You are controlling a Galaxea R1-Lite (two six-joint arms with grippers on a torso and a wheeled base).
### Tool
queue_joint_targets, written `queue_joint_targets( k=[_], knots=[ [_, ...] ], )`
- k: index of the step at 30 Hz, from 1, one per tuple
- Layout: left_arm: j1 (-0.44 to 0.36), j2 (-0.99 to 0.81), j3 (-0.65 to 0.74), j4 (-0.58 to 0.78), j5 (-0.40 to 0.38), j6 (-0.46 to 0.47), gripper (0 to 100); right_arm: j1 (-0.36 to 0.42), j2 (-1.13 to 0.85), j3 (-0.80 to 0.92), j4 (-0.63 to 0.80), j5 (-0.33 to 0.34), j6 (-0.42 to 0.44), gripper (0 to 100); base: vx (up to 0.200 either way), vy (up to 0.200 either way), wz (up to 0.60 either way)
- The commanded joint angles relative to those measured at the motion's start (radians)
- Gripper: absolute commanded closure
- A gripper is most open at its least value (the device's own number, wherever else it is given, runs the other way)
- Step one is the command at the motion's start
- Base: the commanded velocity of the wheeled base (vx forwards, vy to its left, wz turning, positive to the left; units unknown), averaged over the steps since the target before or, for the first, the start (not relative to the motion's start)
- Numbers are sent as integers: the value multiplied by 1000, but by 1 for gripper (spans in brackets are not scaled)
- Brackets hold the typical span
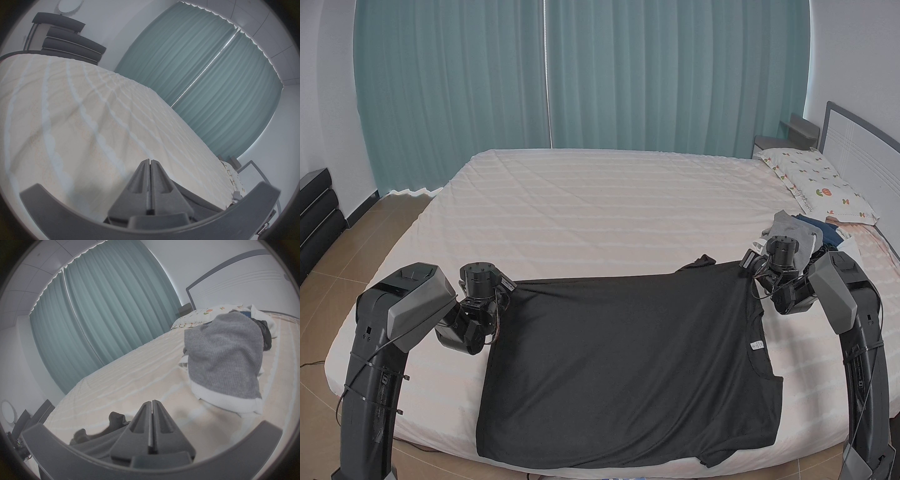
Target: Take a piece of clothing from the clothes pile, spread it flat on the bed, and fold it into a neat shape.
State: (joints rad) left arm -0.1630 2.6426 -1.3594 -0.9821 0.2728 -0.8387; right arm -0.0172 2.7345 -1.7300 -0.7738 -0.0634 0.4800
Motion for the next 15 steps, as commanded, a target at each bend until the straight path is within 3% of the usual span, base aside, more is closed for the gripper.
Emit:
queue_joint_targets(
  k=[1,11,15],
  knots=[
    [5,50,-70,0,25,1,100,-7,19,-29,-12,-10,2,100,0,0,0],
    [11,74,-86,0,28,3,100,-13,51,-66,-32,-15,2,100,0,0,0],
    [11,77,-99,2,28,3,100,-18,62,-109,-41,-50,2,100,0,0,0]
  ],
)
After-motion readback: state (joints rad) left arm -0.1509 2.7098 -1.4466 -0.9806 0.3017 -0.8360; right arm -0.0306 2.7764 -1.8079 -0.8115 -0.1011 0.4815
